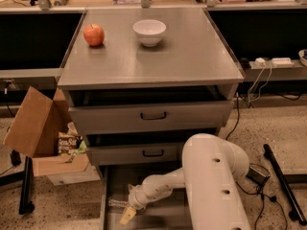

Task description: Pick water bottle from bottom drawer and place on counter

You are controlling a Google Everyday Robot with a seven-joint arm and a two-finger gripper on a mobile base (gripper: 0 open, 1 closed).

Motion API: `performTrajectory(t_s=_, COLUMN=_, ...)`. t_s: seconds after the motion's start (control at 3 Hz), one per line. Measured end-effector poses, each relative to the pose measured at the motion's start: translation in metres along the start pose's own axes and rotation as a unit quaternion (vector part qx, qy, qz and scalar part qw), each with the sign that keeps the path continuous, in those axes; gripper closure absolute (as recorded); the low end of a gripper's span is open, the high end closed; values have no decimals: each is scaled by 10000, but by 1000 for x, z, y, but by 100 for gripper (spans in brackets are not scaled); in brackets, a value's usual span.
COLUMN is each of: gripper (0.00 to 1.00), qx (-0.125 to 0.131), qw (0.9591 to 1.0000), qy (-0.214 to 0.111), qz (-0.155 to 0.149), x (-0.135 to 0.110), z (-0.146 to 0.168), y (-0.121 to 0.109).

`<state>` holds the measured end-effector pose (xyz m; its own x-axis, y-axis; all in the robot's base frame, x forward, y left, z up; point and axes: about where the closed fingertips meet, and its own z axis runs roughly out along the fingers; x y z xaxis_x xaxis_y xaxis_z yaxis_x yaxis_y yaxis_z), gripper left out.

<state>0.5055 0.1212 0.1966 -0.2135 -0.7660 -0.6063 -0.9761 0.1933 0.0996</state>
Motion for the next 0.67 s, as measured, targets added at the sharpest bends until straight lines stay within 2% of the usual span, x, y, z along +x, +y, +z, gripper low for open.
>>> performTrajectory(t_s=0.67, gripper=0, qx=-15, qw=10000, qy=-45, qz=-29, x=44, z=31, y=-17)
